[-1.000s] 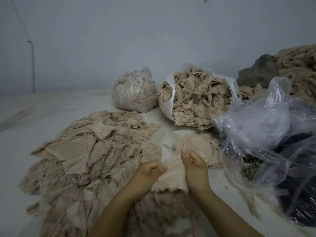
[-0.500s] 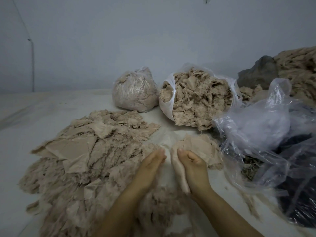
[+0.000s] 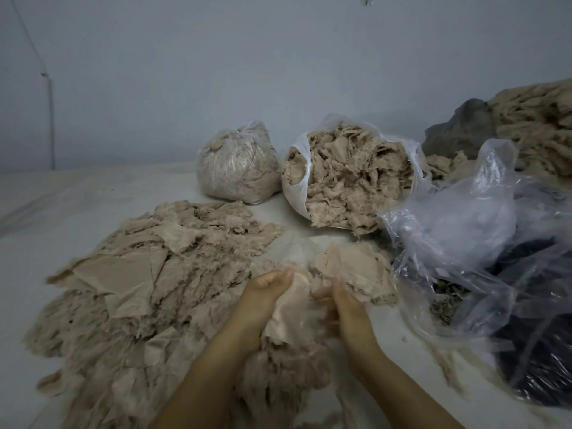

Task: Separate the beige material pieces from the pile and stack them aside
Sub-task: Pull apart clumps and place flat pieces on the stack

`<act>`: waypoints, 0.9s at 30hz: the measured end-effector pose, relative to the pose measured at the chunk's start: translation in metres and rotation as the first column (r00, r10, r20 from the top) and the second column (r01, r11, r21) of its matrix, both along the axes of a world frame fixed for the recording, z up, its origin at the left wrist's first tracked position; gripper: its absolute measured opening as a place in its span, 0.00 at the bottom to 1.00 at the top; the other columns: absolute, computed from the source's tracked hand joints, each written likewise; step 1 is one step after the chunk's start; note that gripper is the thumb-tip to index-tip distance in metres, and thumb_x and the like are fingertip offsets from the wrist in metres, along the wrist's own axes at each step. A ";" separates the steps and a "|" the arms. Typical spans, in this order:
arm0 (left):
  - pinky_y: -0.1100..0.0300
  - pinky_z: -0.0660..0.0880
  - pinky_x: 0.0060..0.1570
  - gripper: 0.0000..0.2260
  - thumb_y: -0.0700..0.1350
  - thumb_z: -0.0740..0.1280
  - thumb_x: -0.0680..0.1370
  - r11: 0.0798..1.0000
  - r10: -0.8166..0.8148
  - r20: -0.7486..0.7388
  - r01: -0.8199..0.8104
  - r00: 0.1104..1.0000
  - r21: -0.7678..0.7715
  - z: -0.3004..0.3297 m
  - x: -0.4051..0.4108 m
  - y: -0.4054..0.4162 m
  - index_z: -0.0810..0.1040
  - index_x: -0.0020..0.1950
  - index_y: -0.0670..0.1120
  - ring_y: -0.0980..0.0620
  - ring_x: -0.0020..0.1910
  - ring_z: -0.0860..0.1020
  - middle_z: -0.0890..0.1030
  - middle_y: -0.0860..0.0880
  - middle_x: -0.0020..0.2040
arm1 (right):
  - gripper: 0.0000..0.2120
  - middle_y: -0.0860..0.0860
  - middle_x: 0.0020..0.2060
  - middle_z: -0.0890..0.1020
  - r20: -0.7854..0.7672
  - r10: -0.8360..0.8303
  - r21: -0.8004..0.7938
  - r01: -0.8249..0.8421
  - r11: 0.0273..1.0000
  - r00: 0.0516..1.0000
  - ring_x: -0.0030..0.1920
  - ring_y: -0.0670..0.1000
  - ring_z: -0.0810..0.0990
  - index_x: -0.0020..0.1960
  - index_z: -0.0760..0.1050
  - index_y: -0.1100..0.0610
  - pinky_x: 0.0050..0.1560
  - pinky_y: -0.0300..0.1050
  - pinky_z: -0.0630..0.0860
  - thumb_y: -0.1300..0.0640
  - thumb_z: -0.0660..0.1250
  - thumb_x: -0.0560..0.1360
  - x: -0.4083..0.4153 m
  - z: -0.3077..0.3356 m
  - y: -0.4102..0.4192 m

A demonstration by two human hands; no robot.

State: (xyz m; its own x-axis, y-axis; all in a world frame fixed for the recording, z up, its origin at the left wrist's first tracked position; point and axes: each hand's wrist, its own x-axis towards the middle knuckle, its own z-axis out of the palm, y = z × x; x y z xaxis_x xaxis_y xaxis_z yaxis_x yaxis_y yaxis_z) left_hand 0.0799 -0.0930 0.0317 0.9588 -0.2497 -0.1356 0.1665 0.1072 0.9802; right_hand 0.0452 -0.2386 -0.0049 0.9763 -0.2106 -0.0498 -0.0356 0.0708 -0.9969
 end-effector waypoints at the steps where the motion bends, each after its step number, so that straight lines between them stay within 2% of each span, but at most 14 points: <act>1: 0.52 0.79 0.46 0.12 0.48 0.66 0.78 0.999 -0.021 0.018 0.021 1.000 0.025 0.000 -0.002 -0.003 0.84 0.45 0.42 0.43 0.43 0.83 0.84 0.39 0.44 | 0.22 0.54 0.32 0.81 0.004 0.066 0.055 -0.067 0.996 0.998 0.33 0.51 0.80 0.46 0.79 0.60 0.35 0.43 0.77 0.43 0.58 0.78 0.000 0.004 0.007; 3: 0.56 0.79 0.43 0.13 0.49 0.65 0.78 0.995 -0.032 0.072 0.025 0.997 0.098 -0.002 -0.004 -0.008 0.83 0.43 0.42 0.45 0.41 0.83 0.85 0.41 0.42 | 0.18 0.56 0.33 0.77 0.059 0.038 0.073 -0.042 0.996 0.998 0.35 0.56 0.76 0.43 0.75 0.65 0.37 0.48 0.74 0.48 0.65 0.76 0.005 0.010 0.014; 5: 0.63 0.75 0.35 0.14 0.49 0.66 0.78 0.982 0.041 0.124 -0.063 0.991 0.178 -0.001 -0.002 -0.006 0.81 0.37 0.43 0.52 0.33 0.80 0.83 0.47 0.34 | 0.13 0.52 0.29 0.74 0.124 -0.091 0.068 0.083 0.994 0.988 0.33 0.52 0.71 0.37 0.73 0.60 0.34 0.44 0.68 0.55 0.66 0.77 0.015 0.014 0.011; 8: 0.67 0.64 0.25 0.17 0.47 0.65 0.78 0.933 0.153 0.252 -0.224 0.955 0.282 -0.001 0.006 0.003 0.71 0.29 0.46 0.59 0.23 0.67 0.70 0.55 0.23 | 0.14 0.48 0.26 0.72 0.167 -0.229 0.010 0.230 0.973 0.959 0.30 0.47 0.68 0.33 0.73 0.55 0.31 0.41 0.65 0.55 0.67 0.77 0.036 0.026 -0.007; 11: 0.68 0.62 0.25 0.17 0.45 0.64 0.79 0.878 0.179 0.384 -0.323 0.906 0.353 -0.004 0.012 0.015 0.68 0.30 0.46 0.58 0.24 0.65 0.68 0.54 0.25 | 0.09 0.47 0.35 0.78 0.133 -0.313 -0.193 0.334 0.923 0.940 0.36 0.47 0.74 0.44 0.79 0.54 0.38 0.42 0.69 0.51 0.65 0.78 0.061 0.037 -0.041; 13: 0.69 0.67 0.30 0.12 0.44 0.67 0.78 0.868 -0.021 0.364 -0.164 0.931 0.469 -0.010 0.012 0.022 0.75 0.34 0.46 0.57 0.28 0.70 0.74 0.54 0.29 | 0.13 0.52 0.48 0.79 0.065 -0.303 -0.538 0.289 0.792 0.951 0.48 0.53 0.77 0.57 0.77 0.56 0.49 0.46 0.72 0.49 0.63 0.78 0.064 0.036 -0.057; 14: 0.68 0.70 0.33 0.07 0.45 0.69 0.76 0.846 -0.165 0.303 -0.023 0.938 0.533 -0.015 0.010 0.026 0.79 0.37 0.48 0.57 0.31 0.73 0.77 0.54 0.33 | 0.14 0.53 0.50 0.78 0.094 -0.300 -0.632 0.290 0.719 0.949 0.51 0.54 0.77 0.58 0.76 0.57 0.51 0.46 0.72 0.50 0.64 0.77 0.061 0.032 -0.059; 16: 0.67 0.74 0.42 0.04 0.50 0.74 0.72 0.750 -0.387 0.188 0.190 0.903 0.633 -0.024 0.004 0.032 0.80 0.43 0.54 0.60 0.39 0.78 0.80 0.55 0.39 | 0.04 0.47 0.42 0.79 0.164 -0.139 -0.645 0.212 0.734 0.977 0.45 0.48 0.77 0.47 0.77 0.52 0.45 0.39 0.71 0.52 0.65 0.77 0.042 0.021 -0.050; 17: 0.68 0.75 0.47 0.07 0.53 0.75 0.70 0.705 -0.433 0.179 0.208 0.884 0.678 -0.028 0.003 0.036 0.79 0.44 0.57 0.62 0.43 0.78 0.81 0.56 0.43 | 0.05 0.43 0.38 0.78 0.106 0.027 -0.638 0.047 0.769 0.994 0.41 0.43 0.77 0.42 0.76 0.48 0.42 0.35 0.69 0.52 0.66 0.77 0.029 0.015 -0.041; 18: 0.69 0.74 0.51 0.10 0.55 0.75 0.69 0.666 -0.446 0.196 0.178 0.873 0.725 -0.031 0.002 0.039 0.78 0.47 0.59 0.63 0.47 0.78 0.80 0.57 0.47 | 0.07 0.42 0.36 0.78 0.013 0.216 -0.609 -0.164 0.776 0.976 0.38 0.39 0.76 0.39 0.76 0.45 0.41 0.33 0.70 0.50 0.67 0.76 0.017 0.007 -0.031; 20: 0.72 0.70 0.53 0.18 0.58 0.74 0.69 0.580 -0.475 0.251 0.086 0.844 0.810 -0.033 0.003 0.044 0.77 0.57 0.57 0.63 0.53 0.74 0.75 0.59 0.53 | 0.04 0.43 0.39 0.80 -0.138 0.440 -0.611 -0.426 0.668 0.887 0.39 0.38 0.76 0.41 0.79 0.43 0.42 0.33 0.71 0.45 0.70 0.73 -0.002 -0.009 -0.013; 22: 0.72 0.66 0.53 0.23 0.58 0.71 0.71 0.481 -0.478 0.298 -0.038 0.827 0.876 -0.034 0.003 0.046 0.74 0.63 0.54 0.61 0.55 0.71 0.72 0.59 0.55 | 0.08 0.45 0.42 0.81 -0.117 0.457 -0.672 -0.409 0.617 0.881 0.41 0.40 0.76 0.47 0.81 0.47 0.43 0.33 0.71 0.45 0.69 0.74 -0.009 -0.020 -0.004; 24: 0.64 0.68 0.54 0.22 0.59 0.67 0.74 0.431 -0.333 0.361 -0.200 0.871 0.880 -0.035 0.005 0.046 0.73 0.64 0.50 0.54 0.56 0.72 0.74 0.53 0.57 | 0.08 0.45 0.40 0.80 -0.091 0.374 -0.635 -0.343 0.692 0.923 0.40 0.41 0.76 0.49 0.78 0.52 0.43 0.35 0.72 0.48 0.64 0.78 -0.008 -0.022 0.001; 27: 0.59 0.69 0.57 0.23 0.57 0.62 0.78 0.484 -0.056 0.300 -0.237 0.952 0.842 -0.034 0.011 0.042 0.69 0.68 0.44 0.46 0.61 0.74 0.74 0.44 0.64 | 0.09 0.43 0.34 0.78 -0.134 0.327 -0.660 -0.330 0.675 0.935 0.34 0.39 0.73 0.47 0.76 0.52 0.36 0.31 0.69 0.50 0.60 0.81 0.000 -0.022 0.005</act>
